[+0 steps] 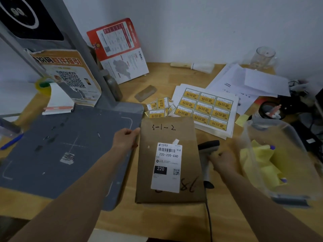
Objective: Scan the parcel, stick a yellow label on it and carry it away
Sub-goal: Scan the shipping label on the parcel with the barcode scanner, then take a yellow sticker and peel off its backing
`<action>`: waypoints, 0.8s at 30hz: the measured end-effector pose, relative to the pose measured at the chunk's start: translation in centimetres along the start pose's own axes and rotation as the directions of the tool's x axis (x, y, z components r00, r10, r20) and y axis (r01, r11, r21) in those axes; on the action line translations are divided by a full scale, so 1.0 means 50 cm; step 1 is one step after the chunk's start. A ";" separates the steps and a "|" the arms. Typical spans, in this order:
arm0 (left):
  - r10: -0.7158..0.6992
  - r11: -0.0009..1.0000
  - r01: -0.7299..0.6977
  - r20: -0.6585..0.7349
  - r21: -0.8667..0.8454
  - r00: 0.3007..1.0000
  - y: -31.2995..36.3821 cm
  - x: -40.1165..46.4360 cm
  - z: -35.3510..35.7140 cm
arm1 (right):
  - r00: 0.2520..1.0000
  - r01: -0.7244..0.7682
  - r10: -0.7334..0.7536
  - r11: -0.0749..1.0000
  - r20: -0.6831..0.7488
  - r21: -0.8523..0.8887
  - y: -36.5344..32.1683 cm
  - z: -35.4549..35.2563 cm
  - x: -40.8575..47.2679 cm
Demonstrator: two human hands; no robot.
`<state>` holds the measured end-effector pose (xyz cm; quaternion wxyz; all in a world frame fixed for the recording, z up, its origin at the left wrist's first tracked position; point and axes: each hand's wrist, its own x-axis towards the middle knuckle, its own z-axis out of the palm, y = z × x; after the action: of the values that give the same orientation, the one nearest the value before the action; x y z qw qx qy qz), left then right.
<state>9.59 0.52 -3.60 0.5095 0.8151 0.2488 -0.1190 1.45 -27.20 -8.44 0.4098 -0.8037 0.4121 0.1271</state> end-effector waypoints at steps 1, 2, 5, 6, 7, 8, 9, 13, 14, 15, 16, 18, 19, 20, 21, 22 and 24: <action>-0.004 1.000 0.004 -0.004 0.003 1.000 0.002 0.012 -0.002 | 0.995 0.029 -0.026 0.999 -0.091 0.034 -0.007 -0.009 0.004; -0.007 1.000 0.008 -0.009 0.010 1.000 0.005 0.025 -0.003 | 0.984 0.079 -0.066 0.995 -0.168 0.068 -0.021 -0.018 0.002; -0.004 1.000 0.004 -0.001 0.002 1.000 0.016 0.059 -0.007 | 0.934 0.290 -0.265 0.954 -0.240 0.075 -0.105 -0.028 -0.010; 0.003 1.000 -0.003 0.006 -0.008 1.000 0.020 0.071 -0.008 | 0.909 0.362 -0.334 0.929 -0.247 0.073 -0.145 -0.022 -0.011; 0.006 1.000 -0.006 0.012 -0.017 1.000 0.026 0.082 -0.010 | 0.887 0.420 -0.393 0.905 -0.243 0.072 -0.187 -0.014 -0.014; 0.004 1.000 -0.003 0.019 -0.024 1.000 0.031 0.096 -0.012 | 0.866 0.471 -0.448 0.879 -0.223 0.066 -0.227 -0.001 -0.016; -0.006 1.000 0.006 0.027 -0.029 1.000 0.036 0.111 -0.012 | 0.846 0.517 -0.498 0.854 -0.188 0.064 -0.266 0.013 -0.020; -0.049 0.996 0.054 0.070 -0.077 0.996 0.048 0.169 -0.014 | 0.803 0.595 -0.596 0.803 0.003 0.037 -0.374 0.092 0.000; -0.046 0.995 0.054 0.095 -0.086 0.994 0.048 0.183 -0.012 | 0.802 0.595 -0.595 0.804 0.058 0.014 -0.393 0.112 0.011; -0.039 0.994 0.051 0.126 -0.092 0.991 0.049 0.192 -0.012 | 0.803 0.590 -0.584 0.807 0.120 -0.015 -0.409 0.132 0.025; -0.034 0.994 0.049 0.155 -0.094 0.987 0.049 0.201 -0.012 | 0.805 0.581 -0.562 0.812 0.191 -0.056 -0.421 0.152 0.041; -0.022 0.994 0.043 0.201 -0.099 0.979 0.048 0.218 -0.012 | 0.803 0.569 -0.502 0.806 0.322 -0.163 -0.438 0.189 0.074; -0.018 0.994 0.041 0.219 -0.100 0.976 0.048 0.225 -0.014 | 0.802 0.565 -0.465 0.794 0.374 -0.225 -0.443 0.206 0.091; -0.017 0.994 0.041 0.234 -0.098 0.972 0.045 0.233 -0.016 | 0.803 0.563 -0.427 0.772 0.415 -0.296 -0.448 0.220 0.107; -0.022 0.994 0.046 0.247 -0.094 0.969 0.041 0.241 -0.018 | 0.804 0.566 -0.395 0.737 0.444 -0.370 -0.453 0.233 0.121; -0.032 0.994 0.058 0.260 -0.093 0.965 0.037 0.249 -0.021 | 0.803 0.574 -0.370 0.694 0.468 -0.436 -0.457 0.245 0.135; -0.061 0.991 0.091 0.275 -0.097 0.959 0.027 0.265 -0.028 | 0.790 0.606 -0.358 0.585 0.498 -0.539 -0.463 0.271 0.161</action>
<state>21.47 5.04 -7.87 0.5775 0.7518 0.2141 -0.2354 26.08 -13.83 -8.54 0.1720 -0.9428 0.0223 0.2846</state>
